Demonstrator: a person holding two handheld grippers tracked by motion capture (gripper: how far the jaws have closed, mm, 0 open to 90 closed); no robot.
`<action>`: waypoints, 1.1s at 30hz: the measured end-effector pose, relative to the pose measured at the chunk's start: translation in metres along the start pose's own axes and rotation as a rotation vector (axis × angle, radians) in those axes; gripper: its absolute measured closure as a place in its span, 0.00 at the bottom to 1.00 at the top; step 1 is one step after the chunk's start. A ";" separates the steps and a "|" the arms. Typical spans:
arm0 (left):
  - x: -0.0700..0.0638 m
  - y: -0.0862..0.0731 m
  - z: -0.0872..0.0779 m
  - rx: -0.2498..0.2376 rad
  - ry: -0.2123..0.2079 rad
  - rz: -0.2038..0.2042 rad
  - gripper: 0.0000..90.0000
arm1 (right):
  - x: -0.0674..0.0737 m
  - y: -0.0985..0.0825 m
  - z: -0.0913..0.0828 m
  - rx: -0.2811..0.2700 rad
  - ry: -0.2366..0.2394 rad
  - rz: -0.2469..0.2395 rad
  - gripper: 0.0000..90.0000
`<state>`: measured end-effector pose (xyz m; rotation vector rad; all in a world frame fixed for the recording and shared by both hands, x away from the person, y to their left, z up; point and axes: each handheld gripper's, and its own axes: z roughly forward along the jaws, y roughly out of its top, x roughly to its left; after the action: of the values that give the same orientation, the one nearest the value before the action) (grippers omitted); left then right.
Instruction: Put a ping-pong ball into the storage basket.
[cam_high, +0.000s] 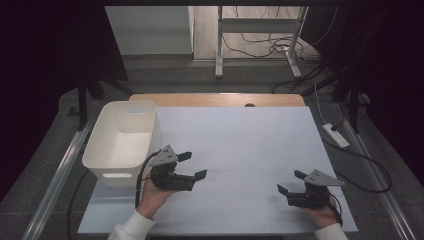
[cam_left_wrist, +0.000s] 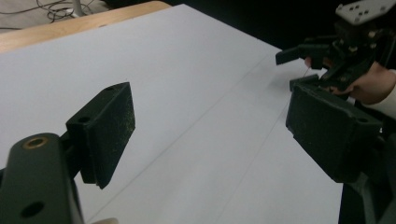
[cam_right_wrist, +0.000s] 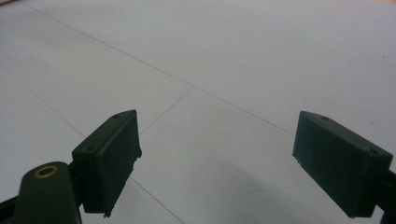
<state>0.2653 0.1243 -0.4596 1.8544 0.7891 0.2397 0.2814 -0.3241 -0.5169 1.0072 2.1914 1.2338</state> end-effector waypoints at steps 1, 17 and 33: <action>0.000 -0.004 -0.001 0.008 0.006 0.004 0.18 | 0.000 0.000 0.000 0.000 0.000 0.000 0.16; 0.010 -0.059 -0.019 0.076 0.074 0.002 0.18 | 0.001 0.000 0.002 0.006 -0.005 -0.002 0.16; 0.017 -0.082 -0.037 0.061 0.081 -0.038 0.19 | 0.005 -0.001 0.002 0.003 0.040 -0.020 0.16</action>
<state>0.2258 0.1810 -0.5200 1.8952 0.8955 0.2707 0.2798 -0.3194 -0.5187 0.9673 2.2286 1.2529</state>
